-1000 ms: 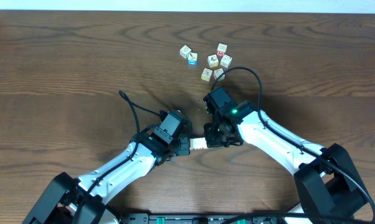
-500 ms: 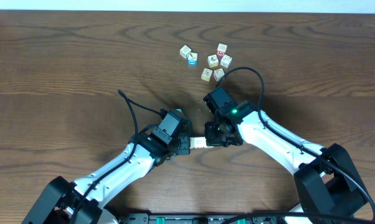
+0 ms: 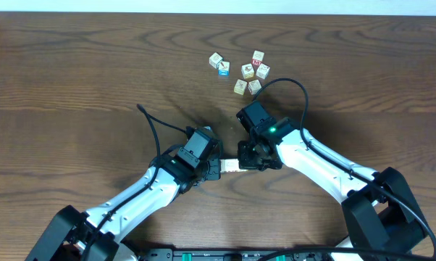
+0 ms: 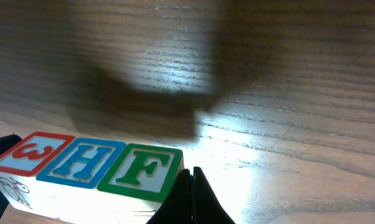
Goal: Lift 3 blocks
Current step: 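Hold the row of blocks pressed between both grippers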
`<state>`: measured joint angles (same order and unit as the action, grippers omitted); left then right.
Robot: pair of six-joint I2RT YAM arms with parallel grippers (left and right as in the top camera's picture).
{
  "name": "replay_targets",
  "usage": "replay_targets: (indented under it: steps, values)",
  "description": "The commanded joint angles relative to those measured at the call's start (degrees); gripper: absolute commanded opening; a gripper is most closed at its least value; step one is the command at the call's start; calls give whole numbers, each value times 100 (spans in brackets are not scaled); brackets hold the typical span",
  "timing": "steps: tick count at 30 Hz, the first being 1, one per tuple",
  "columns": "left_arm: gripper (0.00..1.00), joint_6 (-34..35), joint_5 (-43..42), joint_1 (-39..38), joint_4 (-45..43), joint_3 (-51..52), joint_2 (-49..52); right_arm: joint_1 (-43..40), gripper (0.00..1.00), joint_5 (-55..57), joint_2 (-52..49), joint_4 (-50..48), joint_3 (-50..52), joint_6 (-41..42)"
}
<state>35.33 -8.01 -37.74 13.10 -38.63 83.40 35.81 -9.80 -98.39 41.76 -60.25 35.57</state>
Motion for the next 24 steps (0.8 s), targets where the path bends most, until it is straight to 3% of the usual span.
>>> replay_targets:
  steps: [1,24]
  values:
    - [7,-127,-1231,-313,-354,-643,-199,330,1,-1773,133,-361,-179,96]
    - [7,-214,-1231,-313,-348,-695,-483,328,1,-1921,144,-358,-267,59]
